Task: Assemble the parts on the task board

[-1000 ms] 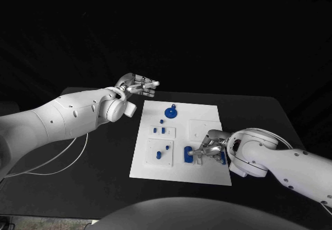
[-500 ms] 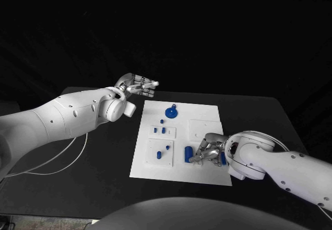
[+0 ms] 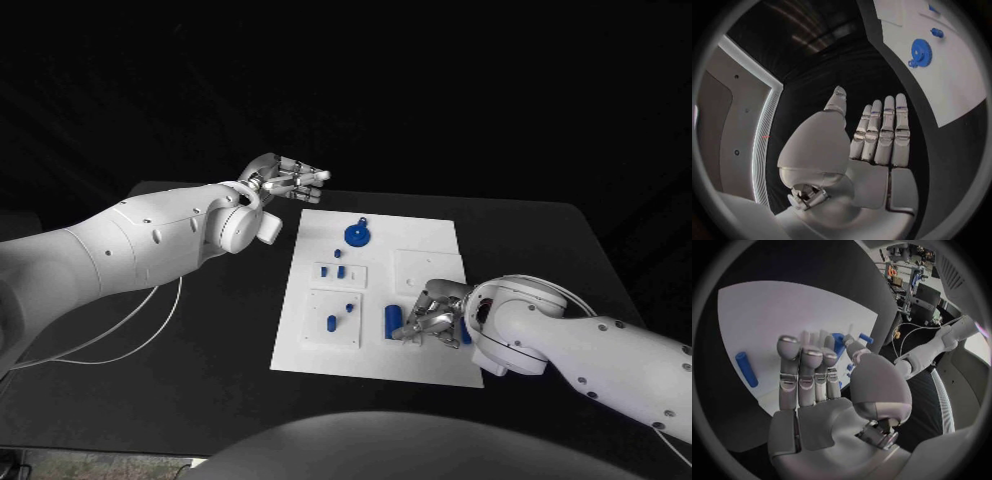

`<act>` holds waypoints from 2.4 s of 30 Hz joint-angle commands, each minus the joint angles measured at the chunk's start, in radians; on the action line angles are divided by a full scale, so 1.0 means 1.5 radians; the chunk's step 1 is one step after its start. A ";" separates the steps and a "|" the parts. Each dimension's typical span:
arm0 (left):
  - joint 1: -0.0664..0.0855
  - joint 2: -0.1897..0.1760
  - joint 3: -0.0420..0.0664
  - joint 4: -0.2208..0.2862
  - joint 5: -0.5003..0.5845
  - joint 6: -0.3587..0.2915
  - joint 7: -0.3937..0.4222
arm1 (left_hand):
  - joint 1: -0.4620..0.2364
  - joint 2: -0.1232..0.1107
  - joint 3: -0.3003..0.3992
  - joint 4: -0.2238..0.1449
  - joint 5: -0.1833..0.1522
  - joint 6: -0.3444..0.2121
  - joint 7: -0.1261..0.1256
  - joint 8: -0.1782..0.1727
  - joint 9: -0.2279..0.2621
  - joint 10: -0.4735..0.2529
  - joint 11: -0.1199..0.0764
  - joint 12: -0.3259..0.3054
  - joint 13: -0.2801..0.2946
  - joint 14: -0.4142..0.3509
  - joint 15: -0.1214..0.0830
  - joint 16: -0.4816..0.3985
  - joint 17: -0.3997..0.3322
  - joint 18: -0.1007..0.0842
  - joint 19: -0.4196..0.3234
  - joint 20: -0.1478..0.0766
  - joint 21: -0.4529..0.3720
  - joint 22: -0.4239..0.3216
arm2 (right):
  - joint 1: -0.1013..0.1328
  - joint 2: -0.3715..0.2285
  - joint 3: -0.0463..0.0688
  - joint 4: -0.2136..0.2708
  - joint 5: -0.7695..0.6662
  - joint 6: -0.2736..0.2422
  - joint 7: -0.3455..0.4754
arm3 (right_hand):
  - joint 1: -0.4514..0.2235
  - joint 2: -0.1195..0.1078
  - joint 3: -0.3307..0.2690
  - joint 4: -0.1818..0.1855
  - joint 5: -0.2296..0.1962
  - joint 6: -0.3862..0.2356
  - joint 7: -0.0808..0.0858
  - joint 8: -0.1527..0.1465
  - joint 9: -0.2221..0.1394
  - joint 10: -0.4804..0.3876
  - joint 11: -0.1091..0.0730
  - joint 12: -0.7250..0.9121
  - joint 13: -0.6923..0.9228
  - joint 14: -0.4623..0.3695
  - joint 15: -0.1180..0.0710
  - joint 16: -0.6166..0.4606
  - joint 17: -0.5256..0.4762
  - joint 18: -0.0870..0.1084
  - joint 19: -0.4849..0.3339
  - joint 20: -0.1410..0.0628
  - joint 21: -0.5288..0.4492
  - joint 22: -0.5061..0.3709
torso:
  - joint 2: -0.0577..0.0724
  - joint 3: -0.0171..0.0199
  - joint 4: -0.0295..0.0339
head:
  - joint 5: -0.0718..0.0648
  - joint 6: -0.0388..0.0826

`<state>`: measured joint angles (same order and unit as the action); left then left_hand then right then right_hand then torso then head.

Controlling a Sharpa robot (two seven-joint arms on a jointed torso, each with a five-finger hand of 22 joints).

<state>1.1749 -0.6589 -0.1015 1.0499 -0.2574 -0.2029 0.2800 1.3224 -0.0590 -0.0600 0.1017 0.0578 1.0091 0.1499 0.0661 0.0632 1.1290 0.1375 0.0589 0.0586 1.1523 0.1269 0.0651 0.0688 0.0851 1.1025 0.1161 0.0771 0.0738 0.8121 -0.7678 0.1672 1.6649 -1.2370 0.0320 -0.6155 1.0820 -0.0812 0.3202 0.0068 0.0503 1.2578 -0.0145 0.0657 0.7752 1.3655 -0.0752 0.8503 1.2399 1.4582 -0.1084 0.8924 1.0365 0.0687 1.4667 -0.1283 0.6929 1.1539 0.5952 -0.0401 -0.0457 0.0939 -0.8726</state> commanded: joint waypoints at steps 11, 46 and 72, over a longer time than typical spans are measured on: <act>0.000 0.001 0.000 -0.001 0.019 0.027 -0.015 | 0.002 0.013 -0.001 -0.011 0.002 -0.001 0.000 -0.001 0.001 -0.005 -0.001 0.000 0.001 -0.006 0.001 -0.003 0.000 0.002 -0.003 0.002 -0.004 -0.001 | -0.010 0.007 0.000 -0.015 0.008 0.019 -0.003 | -0.029 0.018 0.007 -0.061 0.002 0.001 -0.002 0.000 0.004 0.007 0.002 0.002 0.006 0.002 -0.003 0.005 -0.004 -0.007 0.033 -0.005 0.004 -0.001 | 0.000 0.0004 0.0004 | -0.002 0.000; 0.000 -0.003 0.000 -0.008 0.011 0.042 -0.023 | 0.001 0.018 -0.006 -0.017 0.001 -0.001 0.000 -0.001 0.001 -0.004 -0.002 0.000 0.001 -0.011 0.002 -0.003 -0.001 0.001 -0.006 0.003 -0.004 -0.001 | -0.016 -0.059 0.007 0.020 0.022 0.057 0.075 | 0.039 -0.054 -0.106 0.033 0.027 0.008 0.001 -0.001 0.037 0.007 0.004 0.027 0.024 0.001 -0.002 0.012 -0.001 -0.006 0.033 -0.004 0.008 0.005 | -0.001 0.0008 -0.0021 | -0.007 0.000; 0.000 -0.012 -0.002 0.011 0.008 0.041 0.007 | -0.005 0.038 -0.023 -0.024 0.003 0.010 -0.004 -0.001 0.001 0.020 -0.010 0.001 0.001 0.018 -0.008 -0.002 0.000 -0.003 0.013 -0.008 -0.001 0.001 | -0.016 -0.138 0.073 -0.047 -0.040 0.089 0.021 | 0.014 -0.037 0.004 0.008 0.002 -0.012 0.004 0.001 0.007 -0.003 0.006 -0.006 -0.002 0.001 0.001 0.004 -0.005 -0.006 0.032 -0.001 0.000 0.007 | -0.001 0.0003 -0.0019 | -0.024 0.000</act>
<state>1.1749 -0.6783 -0.1052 1.0621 -0.2412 -0.1567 0.2773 1.3197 -0.0064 -0.0919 0.0646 0.0613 1.0220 0.1444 0.0661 0.0632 1.1633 0.1210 0.0589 0.0586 1.1811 0.1126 0.0651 0.0685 0.0851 1.1170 0.1016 0.0771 0.0756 0.7893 -0.9783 0.2757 1.5982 -1.2328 0.1176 -0.5275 1.1130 -0.1372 0.3257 0.0135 0.0591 1.2379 -0.0092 0.0657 0.7732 1.3652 -0.0607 0.8433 1.2375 1.4578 -0.1080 0.9012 1.0282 0.0687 1.4666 -0.1283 0.6968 1.1637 0.5936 -0.0385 -0.0489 0.0594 -0.8726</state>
